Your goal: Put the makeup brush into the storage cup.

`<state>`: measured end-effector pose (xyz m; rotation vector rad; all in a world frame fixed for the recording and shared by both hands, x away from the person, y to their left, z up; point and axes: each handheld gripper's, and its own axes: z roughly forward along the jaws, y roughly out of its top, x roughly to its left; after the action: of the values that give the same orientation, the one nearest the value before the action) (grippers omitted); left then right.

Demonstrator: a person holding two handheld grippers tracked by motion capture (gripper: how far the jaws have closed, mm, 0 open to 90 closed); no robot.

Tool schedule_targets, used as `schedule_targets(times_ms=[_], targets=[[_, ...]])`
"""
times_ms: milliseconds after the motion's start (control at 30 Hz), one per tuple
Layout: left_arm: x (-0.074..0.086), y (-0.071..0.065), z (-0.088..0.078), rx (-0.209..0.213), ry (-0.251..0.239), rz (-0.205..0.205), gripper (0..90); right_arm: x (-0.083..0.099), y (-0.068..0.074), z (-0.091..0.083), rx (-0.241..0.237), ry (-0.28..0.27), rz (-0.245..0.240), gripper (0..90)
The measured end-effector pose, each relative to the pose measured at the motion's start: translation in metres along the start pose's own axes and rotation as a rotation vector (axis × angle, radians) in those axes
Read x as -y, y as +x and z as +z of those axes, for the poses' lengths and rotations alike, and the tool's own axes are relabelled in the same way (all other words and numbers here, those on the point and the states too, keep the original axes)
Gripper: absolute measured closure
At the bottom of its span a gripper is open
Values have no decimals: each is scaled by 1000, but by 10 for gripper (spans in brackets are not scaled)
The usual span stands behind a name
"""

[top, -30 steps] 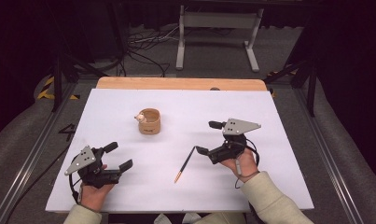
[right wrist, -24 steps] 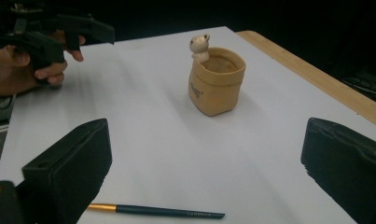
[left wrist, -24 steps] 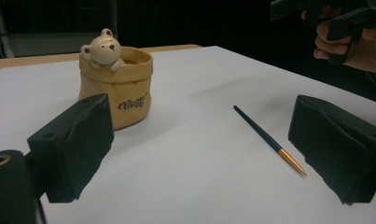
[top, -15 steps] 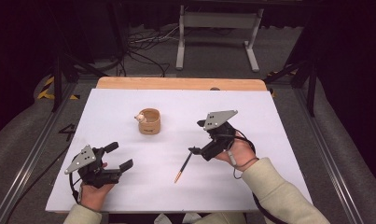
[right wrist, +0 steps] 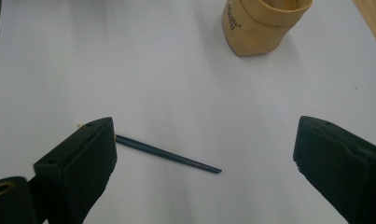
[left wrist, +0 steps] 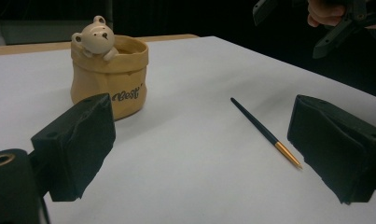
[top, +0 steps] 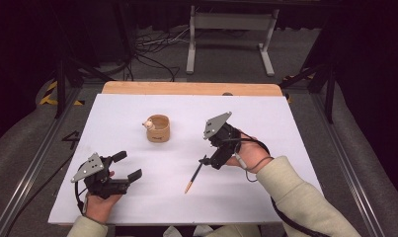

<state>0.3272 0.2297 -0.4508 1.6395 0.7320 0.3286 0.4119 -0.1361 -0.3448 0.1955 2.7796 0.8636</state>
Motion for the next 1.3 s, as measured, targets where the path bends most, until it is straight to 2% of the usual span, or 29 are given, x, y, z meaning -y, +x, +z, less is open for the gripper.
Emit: schedule_targets(times_ms=[167,467,733,800,900,1033,1300], targets=[[0,0,0,-1,13,3,87,-7,1,6,-18,57,-37,62],[-1,0,0,-1,18,1,87,-14,0,20,-64,171,-75,62],[-1,-1,1,-1,29,6,87,-18,-2,31,-77,242,-108,65],[-1,-1,2,-1,31,8,86,-18,-2,33,-77,248,-111,66],[-1,-2,2,1,35,7,87,-16,-2,43,-100,289,-122,76],[-1,-2,2,0,36,5,87,-13,-2,51,-118,316,-126,88],[-1,-1,2,0,39,6,87,-7,0,70,-151,391,-163,141]])
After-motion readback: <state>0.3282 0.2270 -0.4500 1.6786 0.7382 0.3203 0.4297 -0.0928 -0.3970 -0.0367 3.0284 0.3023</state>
